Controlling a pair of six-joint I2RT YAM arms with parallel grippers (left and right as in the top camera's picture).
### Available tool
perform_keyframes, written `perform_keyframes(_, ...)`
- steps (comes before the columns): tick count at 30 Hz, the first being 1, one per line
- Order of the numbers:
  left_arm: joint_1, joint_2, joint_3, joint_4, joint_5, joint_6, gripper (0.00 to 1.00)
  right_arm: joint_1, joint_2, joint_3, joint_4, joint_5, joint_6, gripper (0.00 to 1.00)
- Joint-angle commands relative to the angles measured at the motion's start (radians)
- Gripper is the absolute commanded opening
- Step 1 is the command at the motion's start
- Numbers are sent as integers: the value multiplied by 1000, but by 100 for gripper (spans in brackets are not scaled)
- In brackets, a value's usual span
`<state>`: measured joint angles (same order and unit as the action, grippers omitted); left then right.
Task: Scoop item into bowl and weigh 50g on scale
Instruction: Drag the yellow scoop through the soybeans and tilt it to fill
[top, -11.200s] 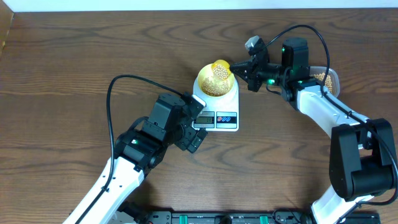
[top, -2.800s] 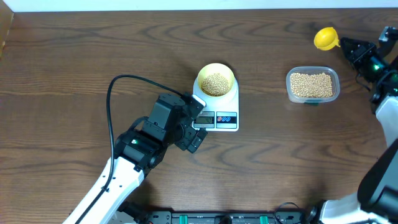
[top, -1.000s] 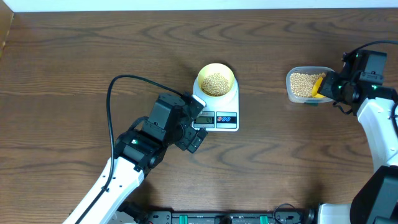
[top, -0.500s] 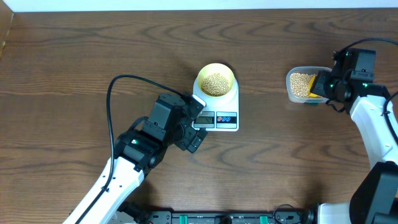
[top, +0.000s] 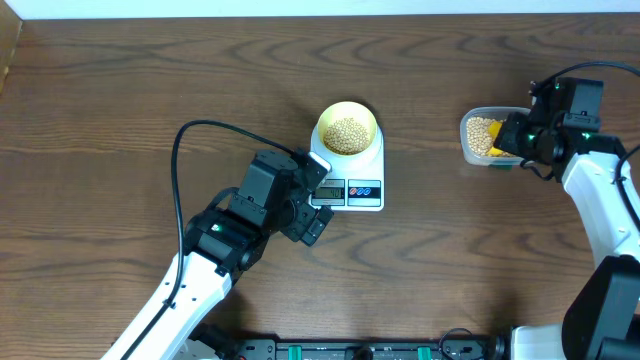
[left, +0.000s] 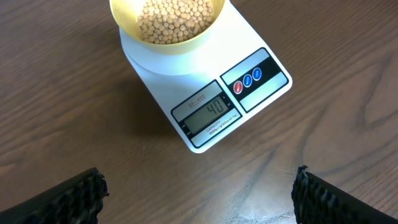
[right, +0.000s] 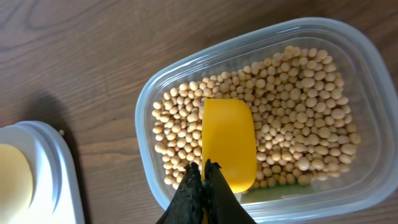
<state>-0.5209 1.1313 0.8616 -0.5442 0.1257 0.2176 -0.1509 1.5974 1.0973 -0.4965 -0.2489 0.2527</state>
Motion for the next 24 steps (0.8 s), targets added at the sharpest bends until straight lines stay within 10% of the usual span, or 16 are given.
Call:
perform_keyframes(1, -1, -7, 1, 0, 4, 6, 98, -4, 11, -2, 11, -63, 31, 1)
perform_keyframes(24, -1, -7, 1, 0, 4, 6, 98, -55, 106, -2, 14, -211, 50, 1)
